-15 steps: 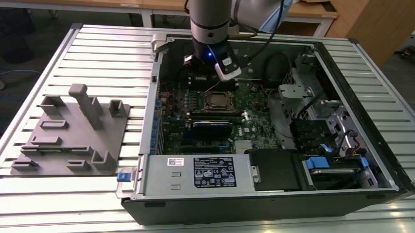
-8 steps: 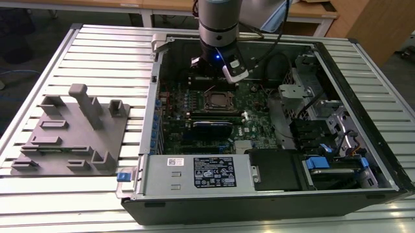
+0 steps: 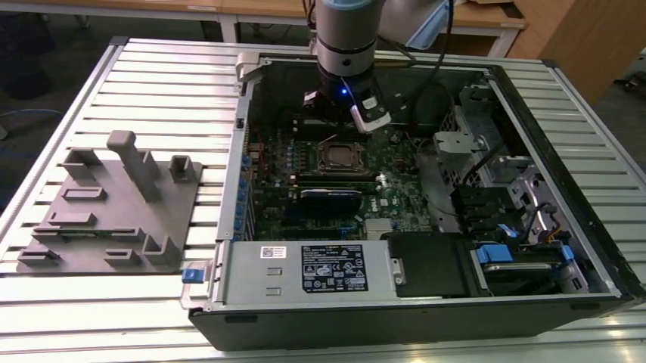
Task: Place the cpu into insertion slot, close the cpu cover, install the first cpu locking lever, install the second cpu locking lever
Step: 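Install the first cpu locking lever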
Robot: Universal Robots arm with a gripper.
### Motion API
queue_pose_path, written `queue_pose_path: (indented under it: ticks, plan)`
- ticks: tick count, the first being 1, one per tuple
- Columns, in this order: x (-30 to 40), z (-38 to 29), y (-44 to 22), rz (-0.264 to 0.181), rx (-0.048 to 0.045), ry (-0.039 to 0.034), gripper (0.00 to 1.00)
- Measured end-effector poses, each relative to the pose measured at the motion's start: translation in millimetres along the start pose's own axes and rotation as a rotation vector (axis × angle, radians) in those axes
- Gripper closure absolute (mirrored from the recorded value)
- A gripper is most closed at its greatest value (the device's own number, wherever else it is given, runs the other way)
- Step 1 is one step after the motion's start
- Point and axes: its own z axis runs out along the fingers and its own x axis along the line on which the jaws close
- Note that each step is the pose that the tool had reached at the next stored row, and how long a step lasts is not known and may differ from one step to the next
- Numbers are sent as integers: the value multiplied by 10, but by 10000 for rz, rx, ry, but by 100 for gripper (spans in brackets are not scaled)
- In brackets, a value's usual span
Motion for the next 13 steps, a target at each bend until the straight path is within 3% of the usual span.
queue_pose_path:
  ticks: [6, 13]
  plan:
    - [-51, 43, 4, 368, 46, -92, 90]
    - [-61, 95, 17, 781, 217, -218, 90]
